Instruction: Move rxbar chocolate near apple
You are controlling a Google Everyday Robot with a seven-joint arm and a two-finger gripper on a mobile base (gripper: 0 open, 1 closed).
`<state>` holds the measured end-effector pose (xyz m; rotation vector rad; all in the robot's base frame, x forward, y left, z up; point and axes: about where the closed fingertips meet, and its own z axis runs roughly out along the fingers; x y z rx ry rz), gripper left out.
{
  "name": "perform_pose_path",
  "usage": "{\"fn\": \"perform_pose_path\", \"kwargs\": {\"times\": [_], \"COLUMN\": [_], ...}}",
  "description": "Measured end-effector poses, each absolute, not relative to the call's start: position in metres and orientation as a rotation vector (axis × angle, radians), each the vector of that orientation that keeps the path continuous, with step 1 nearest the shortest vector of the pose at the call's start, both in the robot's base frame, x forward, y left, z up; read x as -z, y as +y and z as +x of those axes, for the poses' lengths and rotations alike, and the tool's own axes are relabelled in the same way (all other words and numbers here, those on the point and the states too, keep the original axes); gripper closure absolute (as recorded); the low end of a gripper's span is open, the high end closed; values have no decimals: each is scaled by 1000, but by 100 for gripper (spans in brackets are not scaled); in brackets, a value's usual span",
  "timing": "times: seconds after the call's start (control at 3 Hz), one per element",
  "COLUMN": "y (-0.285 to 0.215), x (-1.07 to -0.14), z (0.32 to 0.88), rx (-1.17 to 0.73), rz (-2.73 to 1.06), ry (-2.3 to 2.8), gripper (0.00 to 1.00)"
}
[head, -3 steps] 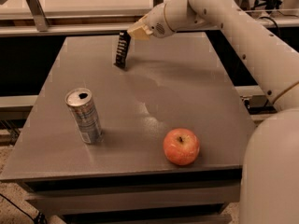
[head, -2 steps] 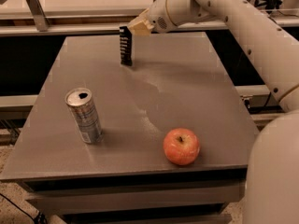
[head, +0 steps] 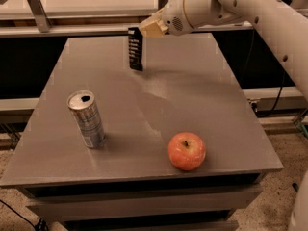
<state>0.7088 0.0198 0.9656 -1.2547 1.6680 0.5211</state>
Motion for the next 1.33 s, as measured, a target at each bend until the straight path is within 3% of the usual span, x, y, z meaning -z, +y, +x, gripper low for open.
{"fn": "perform_pose_path", "kwargs": {"times": [1.33], "y": [-51], "x": [-974], "z": [618], "rx": [-544], "rz": [-1103], "ry": [1721], "gripper": [100]}}
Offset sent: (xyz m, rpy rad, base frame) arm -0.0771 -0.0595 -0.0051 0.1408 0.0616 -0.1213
